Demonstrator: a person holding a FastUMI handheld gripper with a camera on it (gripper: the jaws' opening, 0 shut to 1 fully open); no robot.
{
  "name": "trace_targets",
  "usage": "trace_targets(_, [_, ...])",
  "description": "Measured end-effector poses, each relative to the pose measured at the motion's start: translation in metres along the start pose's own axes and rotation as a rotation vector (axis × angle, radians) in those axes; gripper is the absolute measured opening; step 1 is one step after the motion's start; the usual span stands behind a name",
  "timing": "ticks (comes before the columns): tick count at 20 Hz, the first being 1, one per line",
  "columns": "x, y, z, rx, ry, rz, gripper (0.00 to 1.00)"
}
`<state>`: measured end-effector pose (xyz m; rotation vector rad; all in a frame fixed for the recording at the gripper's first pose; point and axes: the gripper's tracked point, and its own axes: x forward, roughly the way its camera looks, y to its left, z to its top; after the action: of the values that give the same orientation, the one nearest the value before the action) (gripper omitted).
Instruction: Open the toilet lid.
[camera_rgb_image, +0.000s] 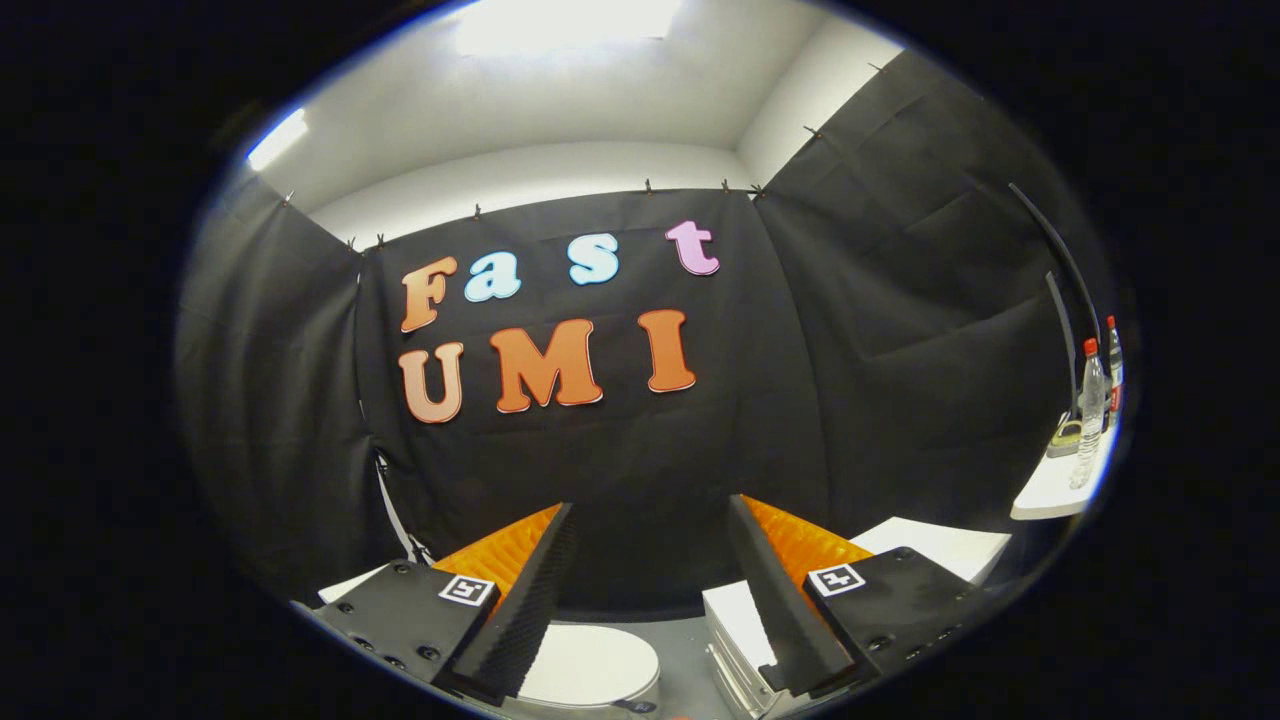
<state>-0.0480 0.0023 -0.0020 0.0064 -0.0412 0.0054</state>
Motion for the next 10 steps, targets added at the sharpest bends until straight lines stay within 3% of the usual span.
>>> trace_targets(10, [0.019,0.019,-0.097,0.001,0.115,-0.052,0.98])
